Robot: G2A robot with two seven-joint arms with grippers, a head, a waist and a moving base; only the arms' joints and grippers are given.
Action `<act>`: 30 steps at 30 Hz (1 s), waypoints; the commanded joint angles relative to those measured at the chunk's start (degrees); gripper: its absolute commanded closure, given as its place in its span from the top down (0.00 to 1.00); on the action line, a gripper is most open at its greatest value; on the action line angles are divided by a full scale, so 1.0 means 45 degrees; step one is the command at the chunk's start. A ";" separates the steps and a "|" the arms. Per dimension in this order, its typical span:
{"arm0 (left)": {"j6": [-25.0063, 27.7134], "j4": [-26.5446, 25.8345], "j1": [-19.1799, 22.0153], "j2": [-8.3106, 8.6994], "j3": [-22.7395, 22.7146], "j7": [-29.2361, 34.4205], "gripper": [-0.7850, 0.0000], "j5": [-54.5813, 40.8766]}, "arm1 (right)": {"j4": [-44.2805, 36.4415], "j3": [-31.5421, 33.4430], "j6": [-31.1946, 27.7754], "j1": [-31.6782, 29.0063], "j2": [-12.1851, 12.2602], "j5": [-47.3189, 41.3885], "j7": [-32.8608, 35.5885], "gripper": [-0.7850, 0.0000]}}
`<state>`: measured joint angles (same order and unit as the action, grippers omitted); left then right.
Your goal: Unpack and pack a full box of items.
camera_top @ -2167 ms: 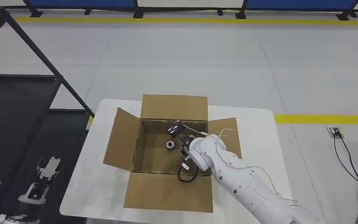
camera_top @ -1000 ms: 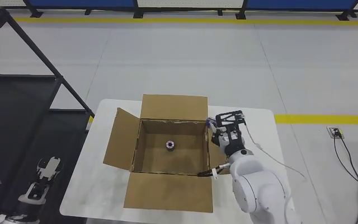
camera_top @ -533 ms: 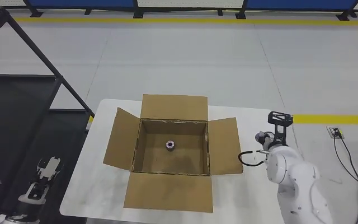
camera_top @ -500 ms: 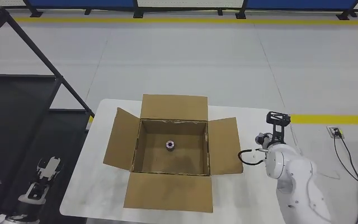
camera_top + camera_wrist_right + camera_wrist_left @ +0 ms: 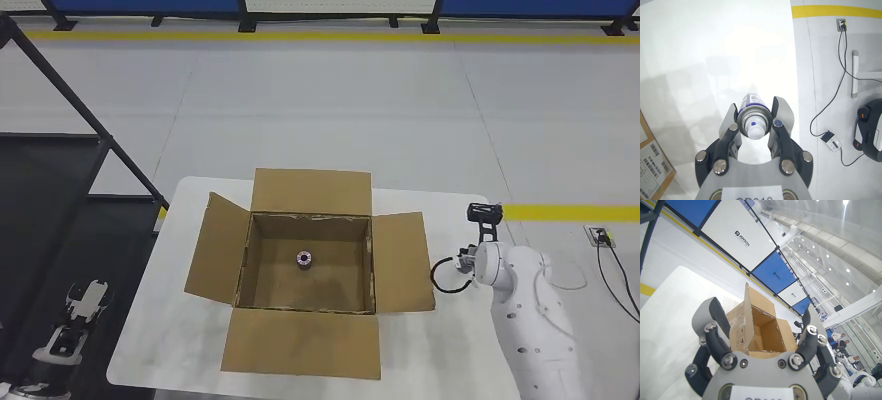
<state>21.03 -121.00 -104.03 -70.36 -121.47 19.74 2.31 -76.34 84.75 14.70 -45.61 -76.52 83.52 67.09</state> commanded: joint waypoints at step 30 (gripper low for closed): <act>0.0000 0.0000 0.0000 0.0000 0.0000 0.0000 1.00 0.0000 | -0.9568 -0.1191 -0.1117 -0.4003 -0.0048 -0.1857 -0.4475 1.00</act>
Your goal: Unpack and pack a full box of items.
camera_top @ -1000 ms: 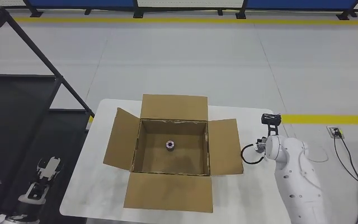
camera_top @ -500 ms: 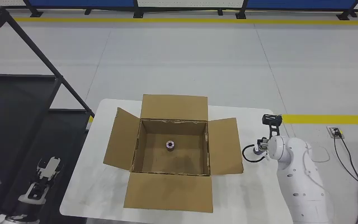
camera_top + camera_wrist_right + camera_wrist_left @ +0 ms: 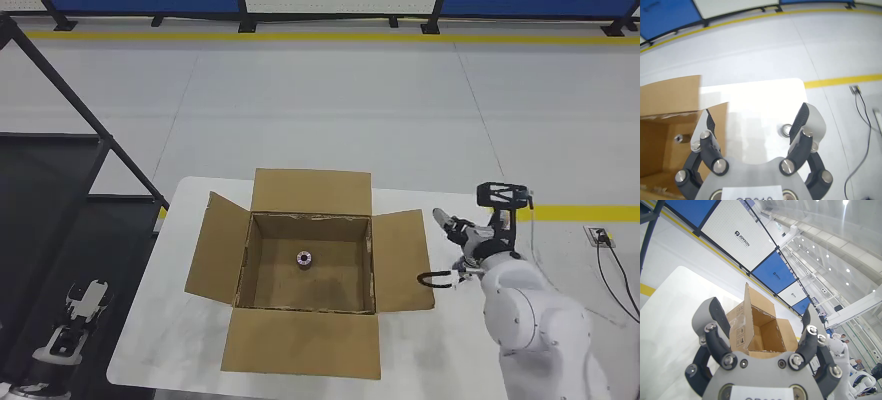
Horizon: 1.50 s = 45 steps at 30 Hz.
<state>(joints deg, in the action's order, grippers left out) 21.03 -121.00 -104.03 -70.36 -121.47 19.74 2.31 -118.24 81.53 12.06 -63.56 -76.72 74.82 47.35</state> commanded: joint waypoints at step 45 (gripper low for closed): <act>0.0000 0.0000 0.0000 0.0000 0.0000 0.0000 1.00 0.0000 | 2.0182 -1.1301 -0.2630 1.0526 -0.5571 -0.5683 -0.1341 0.47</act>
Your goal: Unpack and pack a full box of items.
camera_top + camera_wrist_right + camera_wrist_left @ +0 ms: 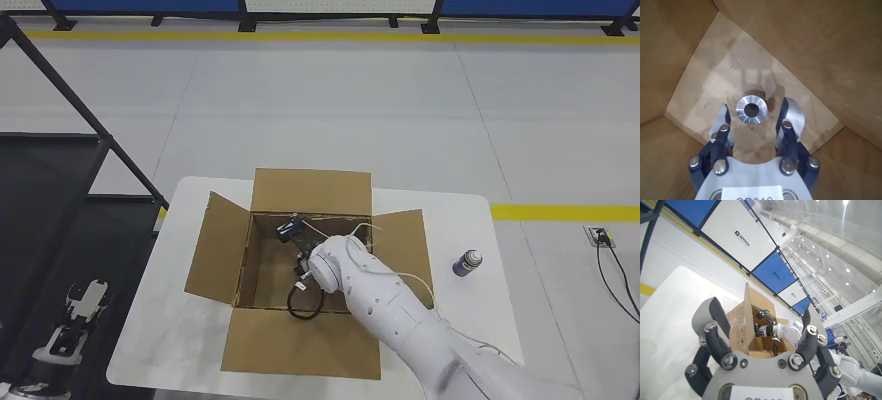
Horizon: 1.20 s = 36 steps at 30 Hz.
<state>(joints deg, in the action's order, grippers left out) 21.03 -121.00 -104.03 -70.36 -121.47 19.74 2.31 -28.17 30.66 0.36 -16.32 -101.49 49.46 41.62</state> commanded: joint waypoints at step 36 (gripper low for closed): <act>0.0000 0.0000 0.0000 0.0000 0.0000 0.0000 1.00 0.0000 | -1.8740 0.8144 0.0255 -1.0104 0.4042 0.6695 0.0734 0.00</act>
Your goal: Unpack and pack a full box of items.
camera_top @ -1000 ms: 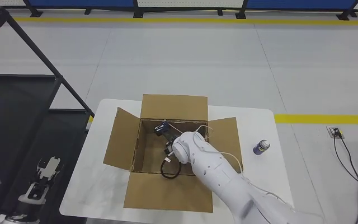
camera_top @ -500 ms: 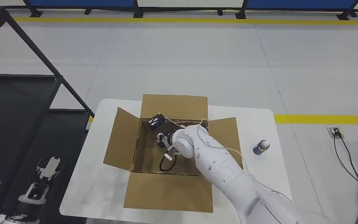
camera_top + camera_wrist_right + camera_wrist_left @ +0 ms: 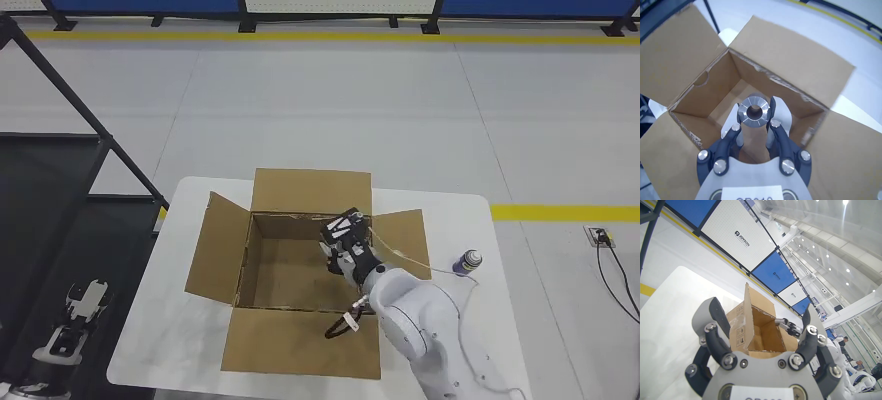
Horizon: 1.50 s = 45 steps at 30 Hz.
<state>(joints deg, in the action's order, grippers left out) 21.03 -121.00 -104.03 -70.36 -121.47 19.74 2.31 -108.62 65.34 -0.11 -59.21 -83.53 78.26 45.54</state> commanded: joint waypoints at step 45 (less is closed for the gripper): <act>0.0000 0.0000 0.0000 0.0000 0.0000 0.0000 1.00 0.0000 | 0.3721 0.6810 0.1270 -0.2845 0.0945 -0.0912 0.1147 0.48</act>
<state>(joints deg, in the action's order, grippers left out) 21.03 -121.00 -104.03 -70.36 -121.47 19.74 2.31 -91.80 96.00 5.49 -71.88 -79.30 74.22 50.72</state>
